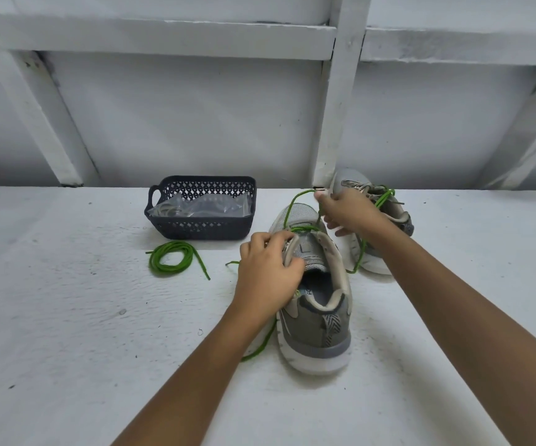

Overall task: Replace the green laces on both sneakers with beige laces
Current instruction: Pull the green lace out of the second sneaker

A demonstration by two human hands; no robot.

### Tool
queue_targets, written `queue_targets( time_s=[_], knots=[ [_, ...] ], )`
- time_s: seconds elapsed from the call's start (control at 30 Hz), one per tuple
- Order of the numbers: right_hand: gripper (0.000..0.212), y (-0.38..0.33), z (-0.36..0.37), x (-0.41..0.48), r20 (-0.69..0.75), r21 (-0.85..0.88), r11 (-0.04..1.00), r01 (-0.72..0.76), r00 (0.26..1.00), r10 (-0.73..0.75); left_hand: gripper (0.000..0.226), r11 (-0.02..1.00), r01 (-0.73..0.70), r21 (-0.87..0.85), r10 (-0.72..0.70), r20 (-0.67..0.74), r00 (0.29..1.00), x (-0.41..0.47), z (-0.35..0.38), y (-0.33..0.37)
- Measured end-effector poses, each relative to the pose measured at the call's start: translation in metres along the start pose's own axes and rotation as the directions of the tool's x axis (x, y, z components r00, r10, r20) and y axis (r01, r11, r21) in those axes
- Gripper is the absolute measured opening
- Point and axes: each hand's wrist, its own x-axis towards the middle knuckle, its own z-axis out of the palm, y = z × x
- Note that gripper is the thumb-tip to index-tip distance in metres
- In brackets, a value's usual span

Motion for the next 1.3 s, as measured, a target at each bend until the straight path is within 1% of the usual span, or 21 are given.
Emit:
queue_targets(
  time_s=[0.07, 0.17, 0.23, 0.33, 0.4, 0.47, 0.53, 0.6, 0.63, 0.67, 0.73, 0.8, 0.87, 0.9, 0.97, 1.0, 1.07, 1.1, 1.13, 1.2, 1.3],
  knots=[
    [0.031, 0.005, 0.001, -0.004, 0.086, -0.135, 0.99, 0.038, 0.996, -0.027, 0.045, 1.0, -0.002, -0.018, 0.002, 0.014, 1.0, 0.0, 0.0, 0.0],
    [0.021, 0.01, 0.006, -0.001, 0.022, -0.087, 0.995, 0.048, 0.999, -0.046, 0.043, 0.997, -0.006, -0.074, 0.009, 0.04, 0.999, 0.0, 0.0, 0.001],
    [0.026, 0.008, 0.004, 0.004, -0.037, 0.108, 0.994, 0.005, 0.999, -0.001, 0.042, 0.996, -0.009, -0.087, 0.012, 0.035, 0.999, -0.001, 0.0, 0.001],
    [0.03, -0.001, -0.008, 0.014, -0.189, 0.478, 0.878, 0.004, 0.977, 0.098, 0.043, 0.995, -0.012, -0.102, 0.014, 0.022, 1.0, -0.002, 0.001, 0.001],
    [0.031, -0.005, -0.011, 0.015, -0.221, 0.555, 0.831, 0.038, 0.97, 0.104, 0.043, 0.995, -0.009, -0.101, 0.011, 0.024, 1.0, -0.002, 0.001, 0.0],
    [0.031, -0.003, -0.007, 0.009, -0.112, 0.498, 0.867, 0.006, 0.992, 0.057, 0.043, 0.995, -0.006, -0.1, 0.008, 0.028, 1.0, -0.001, 0.001, 0.0],
    [0.031, 0.002, 0.001, 0.002, 0.042, 0.226, 0.973, -0.036, 0.999, 0.027, 0.043, 0.995, -0.004, -0.104, 0.007, 0.027, 1.0, -0.001, 0.002, 0.0],
    [0.029, 0.007, 0.007, 0.001, 0.06, -0.084, 0.996, 0.008, 0.998, -0.003, 0.044, 0.994, -0.007, -0.108, 0.009, 0.024, 1.0, 0.0, 0.002, 0.0],
    [0.03, 0.008, 0.009, 0.002, 0.022, -0.134, 0.991, 0.016, 1.0, -0.013, 0.044, 0.994, -0.008, -0.11, 0.01, 0.022, 1.0, 0.0, 0.002, 0.0],
    [0.032, 0.009, 0.009, 0.006, -0.014, -0.112, 0.994, 0.016, 1.0, -0.017, 0.044, 0.994, -0.008, -0.113, 0.01, 0.021, 1.0, 0.0, 0.002, 0.0],
    [0.032, 0.007, 0.007, 0.013, -0.078, 0.136, 0.991, -0.009, 0.997, 0.02, 0.044, 0.993, -0.01, -0.117, 0.012, 0.019, 1.0, 0.0, 0.002, -0.001],
    [0.03, 0.001, -0.003, 0.018, -0.195, 0.447, 0.894, 0.019, 0.978, 0.077, 0.044, 0.993, -0.012, -0.12, 0.014, 0.016, 1.0, -0.001, 0.002, -0.001],
    [0.031, -0.004, -0.012, 0.021, -0.324, 0.57, 0.817, 0.089, 0.938, 0.124, 0.043, 0.994, -0.01, -0.11, 0.012, 0.015, 1.0, 0.0, 0.002, 0.0],
    [0.033, -0.005, -0.013, 0.02, -0.341, 0.573, 0.814, 0.096, 0.931, 0.131, 0.043, 0.995, -0.008, -0.102, 0.009, 0.014, 1.0, 0.0, 0.001, 0.0],
    [0.035, -0.002, -0.008, 0.016, -0.244, 0.514, 0.858, 0.022, 0.962, 0.121, 0.043, 0.995, -0.005, -0.096, 0.006, 0.014, 1.0, 0.0, 0.001, -0.001],
    [0.035, 0.001, -0.002, 0.011, -0.15, 0.429, 0.903, -0.038, 0.982, 0.112, 0.044, 0.995, -0.004, -0.098, 0.006, 0.015, 1.0, -0.001, 0.002, -0.001],
    [0.031, 0.01, 0.011, 0.005, -0.018, 0.117, 0.991, -0.061, 0.998, 0.063, 0.043, 0.995, -0.005, -0.103, 0.006, 0.009, 1.0, -0.001, 0.002, -0.001],
    [0.03, 0.013, 0.016, 0.003, -0.016, -0.03, 0.999, -0.021, 1.0, 0.02, 0.043, 0.994, -0.006, -0.106, 0.007, 0.003, 1.0, -0.001, 0.002, -0.001],
    [0.028, 0.015, 0.02, 0.004, -0.054, -0.096, 0.995, 0.016, 0.998, -0.021, 0.043, 0.994, -0.008, -0.109, 0.008, -0.001, 1.0, 0.0, 0.002, -0.001],
    [0.021, 0.015, 0.019, 0.007, -0.132, -0.021, 0.998, 0.061, 0.989, -0.063, 0.043, 0.994, -0.008, -0.113, 0.008, -0.001, 1.0, 0.0, 0.003, -0.002],
    [0.012, 0.01, 0.009, 0.013, -0.217, 0.245, 0.964, 0.101, 0.975, -0.046, 0.043, 0.991, -0.019, -0.132, 0.02, 0.005, 1.0, -0.001, 0.003, -0.002]
  ],
)
